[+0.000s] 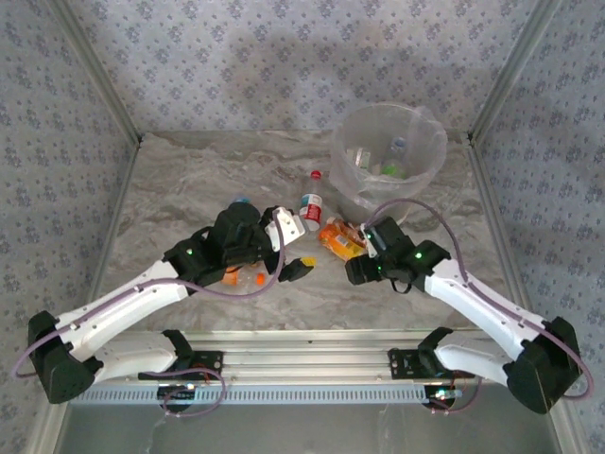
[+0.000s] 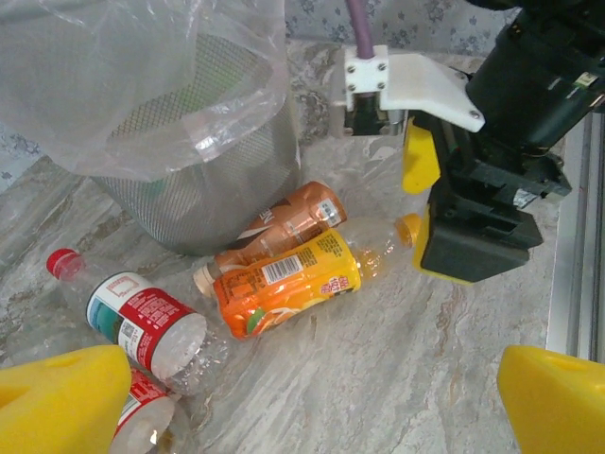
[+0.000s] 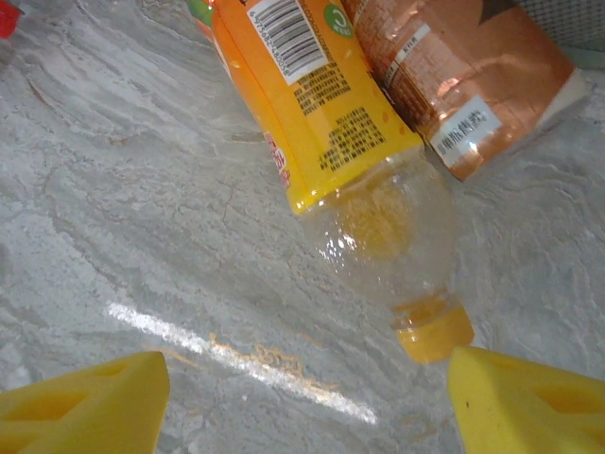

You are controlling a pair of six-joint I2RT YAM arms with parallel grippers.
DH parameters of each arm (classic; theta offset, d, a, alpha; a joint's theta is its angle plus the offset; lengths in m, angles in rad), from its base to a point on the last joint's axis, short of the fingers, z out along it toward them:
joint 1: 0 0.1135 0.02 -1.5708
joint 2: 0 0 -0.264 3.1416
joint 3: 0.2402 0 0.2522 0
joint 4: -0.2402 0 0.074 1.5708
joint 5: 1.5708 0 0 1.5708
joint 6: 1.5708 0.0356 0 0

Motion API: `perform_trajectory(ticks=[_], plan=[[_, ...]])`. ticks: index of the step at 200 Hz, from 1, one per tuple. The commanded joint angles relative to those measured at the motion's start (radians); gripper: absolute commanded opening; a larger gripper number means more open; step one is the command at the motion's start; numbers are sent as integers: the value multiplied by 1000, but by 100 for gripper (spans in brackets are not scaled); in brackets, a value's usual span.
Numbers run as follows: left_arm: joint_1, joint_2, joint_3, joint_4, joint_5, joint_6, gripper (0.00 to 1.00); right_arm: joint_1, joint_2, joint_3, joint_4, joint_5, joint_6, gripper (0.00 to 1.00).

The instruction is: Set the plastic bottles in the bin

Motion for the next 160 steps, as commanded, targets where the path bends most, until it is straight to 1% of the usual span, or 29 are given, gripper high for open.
perform_trajectory(ticks=[1,21,47,97,130,160], plan=[[-3,8,49,-37,-20,38,100,-2,58,15,71,14,-32,78],[0,14,55,-45,-31,46,100,2,127,33,110,36,-48,77],[9,31,66,-50,-10,40,100,18,216,69,150,82,-68,76],[37,61,93,-50,62,5,100,53,367,180,125,181,-132,75],[64,76,114,-62,85,-11,100,52,442,224,111,182,-154,75],[76,75,115,-57,92,-18,100,43,521,257,106,153,-182,73]])
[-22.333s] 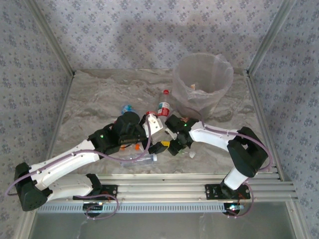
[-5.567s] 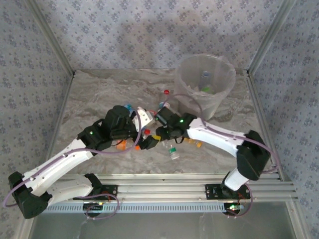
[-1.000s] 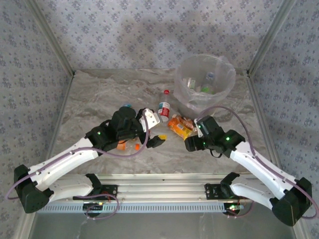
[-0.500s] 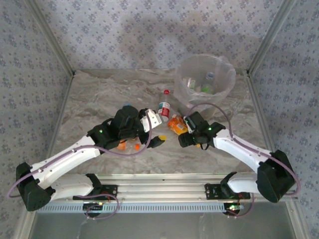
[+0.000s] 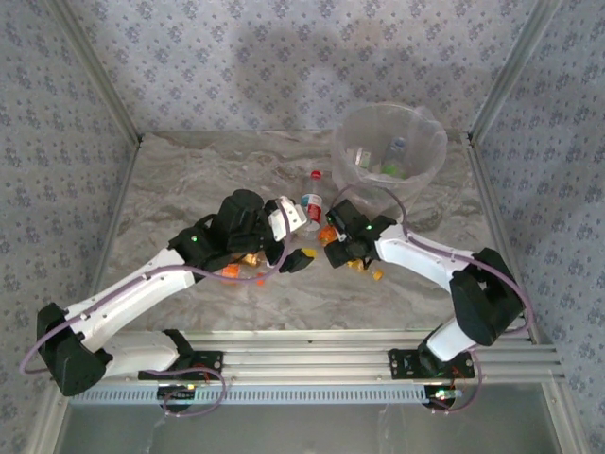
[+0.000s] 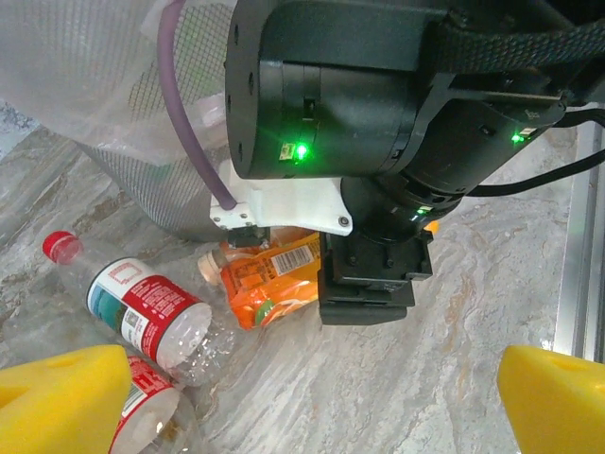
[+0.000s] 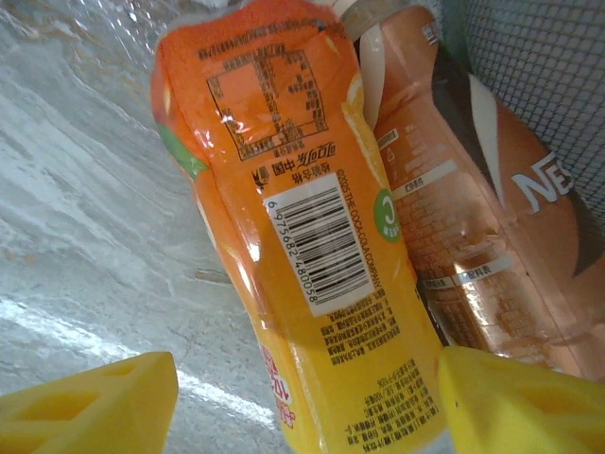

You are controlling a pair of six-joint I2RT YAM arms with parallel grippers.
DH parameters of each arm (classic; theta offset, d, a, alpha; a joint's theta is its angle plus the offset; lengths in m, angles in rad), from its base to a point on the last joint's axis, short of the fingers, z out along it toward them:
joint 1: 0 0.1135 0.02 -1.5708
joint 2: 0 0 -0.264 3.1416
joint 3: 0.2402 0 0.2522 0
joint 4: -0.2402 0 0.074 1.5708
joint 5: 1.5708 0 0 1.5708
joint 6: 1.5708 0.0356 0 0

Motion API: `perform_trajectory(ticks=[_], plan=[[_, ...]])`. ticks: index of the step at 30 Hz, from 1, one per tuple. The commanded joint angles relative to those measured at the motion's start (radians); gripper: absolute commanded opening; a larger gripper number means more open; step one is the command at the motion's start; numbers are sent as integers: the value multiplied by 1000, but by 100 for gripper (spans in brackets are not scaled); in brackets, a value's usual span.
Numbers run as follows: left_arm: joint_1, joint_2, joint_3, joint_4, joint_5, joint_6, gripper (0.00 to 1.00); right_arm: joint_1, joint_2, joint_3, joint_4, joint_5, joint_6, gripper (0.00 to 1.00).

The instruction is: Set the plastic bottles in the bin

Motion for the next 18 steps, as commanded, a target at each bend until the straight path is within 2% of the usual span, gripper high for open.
perform_trajectory(ticks=[1,18], plan=[[13,0,39,-2,37,-19,100,-5,69,48,-23,2,-48,73],[22,-4,35,3,47,-23,100,22,243,135,-23,-47,-103,76]])
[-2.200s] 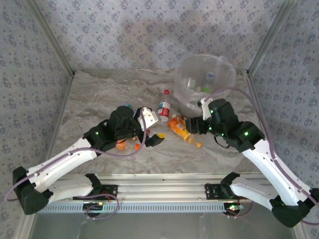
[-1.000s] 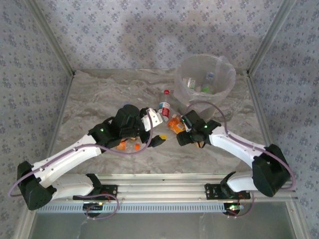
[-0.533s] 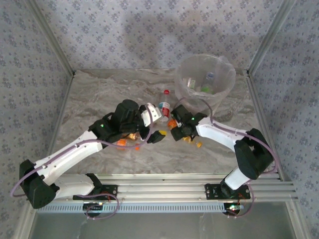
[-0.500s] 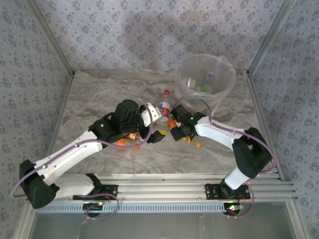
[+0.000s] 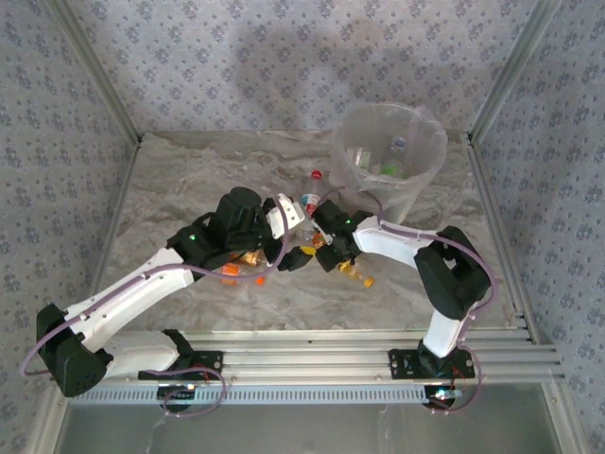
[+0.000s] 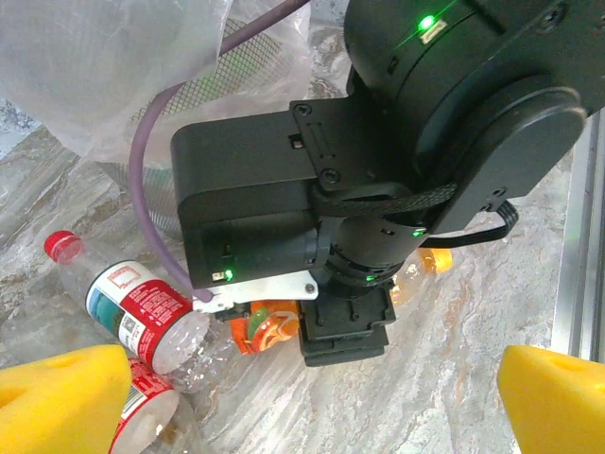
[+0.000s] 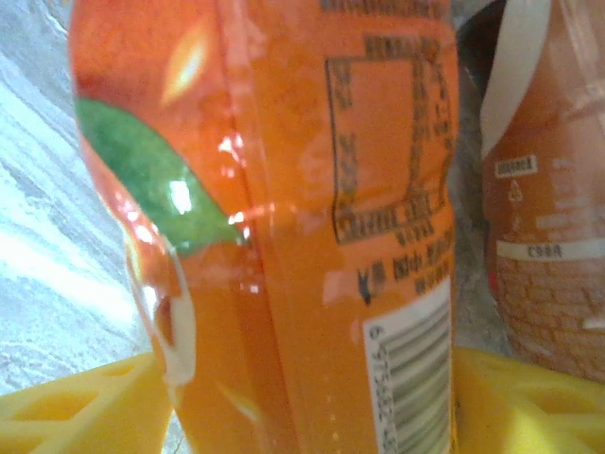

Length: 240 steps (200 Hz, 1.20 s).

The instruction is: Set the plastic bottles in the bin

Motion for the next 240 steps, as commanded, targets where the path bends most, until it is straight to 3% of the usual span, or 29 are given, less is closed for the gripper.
perform_trajectory(ticks=[1,50,100,198,240], plan=[[5,-3,30,3,28,-18,100,6,35,35,-13,-20,-22,75],[6,-11,29,4,16,-16,100,22,45,59,-16,-16,-20,62],[9,-51,7,37,-12,-28,100,38,-87,58,-22,-46,27,55],[20,-145,-51,123,-52,-50,100,18,-405,219,-41,-215,94,53],[20,-132,-49,123,-39,-56,100,-65,-480,331,25,-183,105,52]])
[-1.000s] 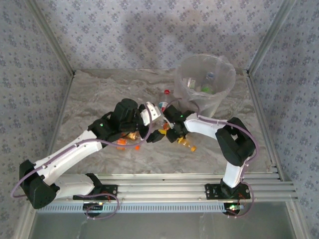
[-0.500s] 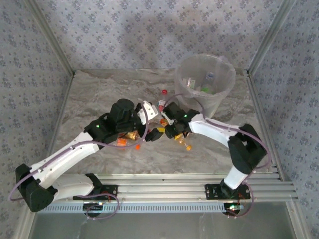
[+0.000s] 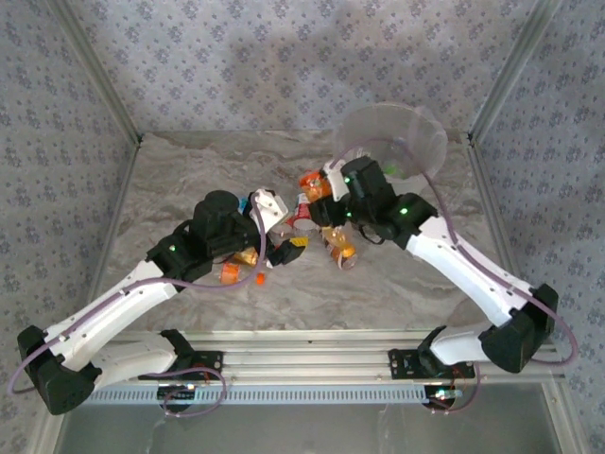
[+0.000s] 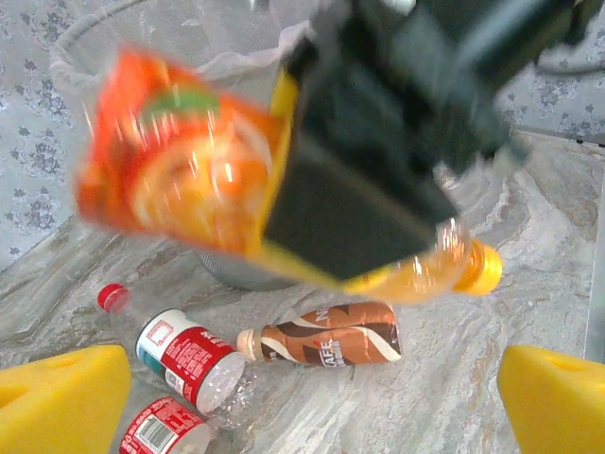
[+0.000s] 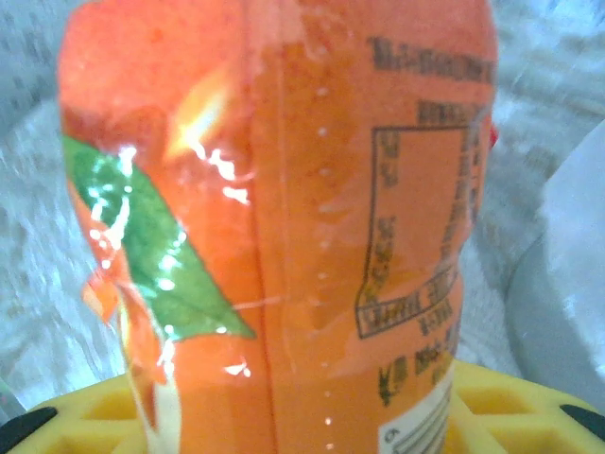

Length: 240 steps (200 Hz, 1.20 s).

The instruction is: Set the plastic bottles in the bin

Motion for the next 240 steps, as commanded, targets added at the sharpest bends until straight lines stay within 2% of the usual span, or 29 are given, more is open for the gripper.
perform_trajectory(ticks=[1,63,132,165,240], plan=[[2,-5,-2,31,7,-13,100,-52,-48,81,39,12,19,52],[2,8,0,28,14,-16,99,-235,-4,263,168,82,-6,52],[-3,16,0,26,18,-16,100,-362,148,289,372,271,-87,53],[-14,17,0,23,15,-13,100,-414,197,220,444,348,-125,53],[-22,31,0,19,16,-11,100,-468,141,-49,559,484,-72,54]])
